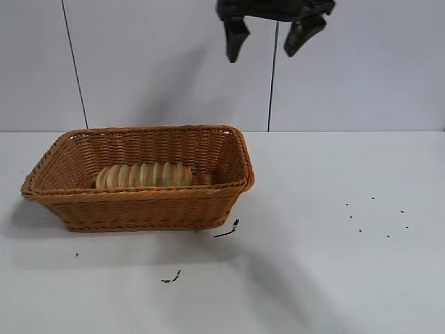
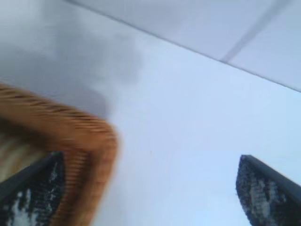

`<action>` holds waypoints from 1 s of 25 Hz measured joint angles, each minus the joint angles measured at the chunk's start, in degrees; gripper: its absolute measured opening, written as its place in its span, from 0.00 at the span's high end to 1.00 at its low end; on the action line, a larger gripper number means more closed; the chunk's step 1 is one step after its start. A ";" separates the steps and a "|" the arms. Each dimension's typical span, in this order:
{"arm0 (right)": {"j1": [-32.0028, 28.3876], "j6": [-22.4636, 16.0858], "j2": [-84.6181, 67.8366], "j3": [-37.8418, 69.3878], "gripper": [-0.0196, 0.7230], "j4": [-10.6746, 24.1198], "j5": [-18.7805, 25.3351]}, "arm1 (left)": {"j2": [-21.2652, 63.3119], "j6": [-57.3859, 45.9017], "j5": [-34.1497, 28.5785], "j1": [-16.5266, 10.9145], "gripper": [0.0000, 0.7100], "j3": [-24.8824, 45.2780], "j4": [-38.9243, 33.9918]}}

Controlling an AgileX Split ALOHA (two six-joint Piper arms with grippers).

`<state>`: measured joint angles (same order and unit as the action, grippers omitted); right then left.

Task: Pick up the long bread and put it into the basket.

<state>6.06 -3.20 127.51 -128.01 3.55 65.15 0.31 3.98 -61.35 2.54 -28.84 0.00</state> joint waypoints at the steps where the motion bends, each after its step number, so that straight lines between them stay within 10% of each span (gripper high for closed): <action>1: -1.21 0.02 0.00 0.00 0.06 0.02 0.50 | 0.00 0.00 0.00 0.00 0.02 0.00 0.00; 17: -3.22 1.48 -4.78 1.13 0.06 -1.96 4.35 | 0.00 0.00 0.00 0.00 0.02 0.00 0.00; 25: -3.22 1.46 -25.86 23.28 0.06 -2.36 4.27 | 0.00 0.00 0.00 0.00 0.02 0.00 0.00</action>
<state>2.84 -1.74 101.65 -104.73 1.19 69.42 0.31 3.98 -61.35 2.54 -28.84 0.00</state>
